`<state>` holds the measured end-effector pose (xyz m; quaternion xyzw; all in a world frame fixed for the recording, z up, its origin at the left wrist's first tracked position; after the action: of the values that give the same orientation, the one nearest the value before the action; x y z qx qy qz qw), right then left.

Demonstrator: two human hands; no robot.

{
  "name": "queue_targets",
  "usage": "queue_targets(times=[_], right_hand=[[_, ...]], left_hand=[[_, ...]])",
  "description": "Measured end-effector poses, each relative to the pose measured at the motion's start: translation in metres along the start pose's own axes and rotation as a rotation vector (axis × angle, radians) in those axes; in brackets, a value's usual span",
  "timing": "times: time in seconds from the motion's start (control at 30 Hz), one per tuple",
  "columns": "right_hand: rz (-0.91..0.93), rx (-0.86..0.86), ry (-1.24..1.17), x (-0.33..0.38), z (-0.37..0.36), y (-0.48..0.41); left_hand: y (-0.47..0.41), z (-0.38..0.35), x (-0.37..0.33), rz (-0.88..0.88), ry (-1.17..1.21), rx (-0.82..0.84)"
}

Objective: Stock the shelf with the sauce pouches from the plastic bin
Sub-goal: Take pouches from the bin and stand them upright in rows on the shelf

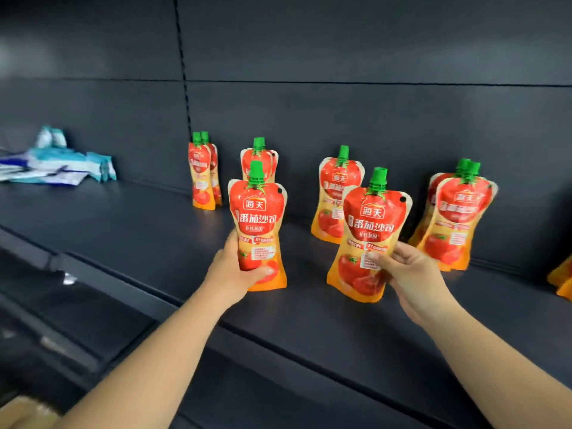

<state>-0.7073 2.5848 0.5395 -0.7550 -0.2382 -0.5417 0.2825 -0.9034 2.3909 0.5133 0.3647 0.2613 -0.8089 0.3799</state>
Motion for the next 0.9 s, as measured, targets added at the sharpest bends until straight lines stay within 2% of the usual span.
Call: queue_targets(times=[0.17,0.33,0.63,0.77,0.9], right_hand=[[-0.032,-0.013,-0.022,-0.021,-0.039,-0.034],[-0.006,-0.042,-0.019,-0.040,-0.083,-0.070],[0.026,-0.048,0.070,-0.072,-0.154,-0.116],[-0.065,-0.042,0.314,-0.093,-0.170,-0.120],[-0.074,0.014,0.517,-0.096,-0.172,-0.120]], left_hand=[[-0.040,0.058,0.043,0.026,0.018,-0.056],[-0.086,0.096,0.090,0.130,0.028,-0.103],[-0.132,0.107,0.118,0.078,0.103,-0.068],[-0.148,0.113,0.122,0.082,0.098,-0.056],[-0.159,0.117,0.129,0.183,0.069,-0.070]])
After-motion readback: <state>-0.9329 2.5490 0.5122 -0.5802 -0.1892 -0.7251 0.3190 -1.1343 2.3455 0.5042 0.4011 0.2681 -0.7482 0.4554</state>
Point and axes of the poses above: each hand's wrist, its own y-axis away from the middle knuckle, its own z-axis out of the back of the hand, x = y × z, the point moved 10 cm from there along -y, towards the middle knuckle, and after that the axes turned 8 degrees about -y, right-handed, at the moved point
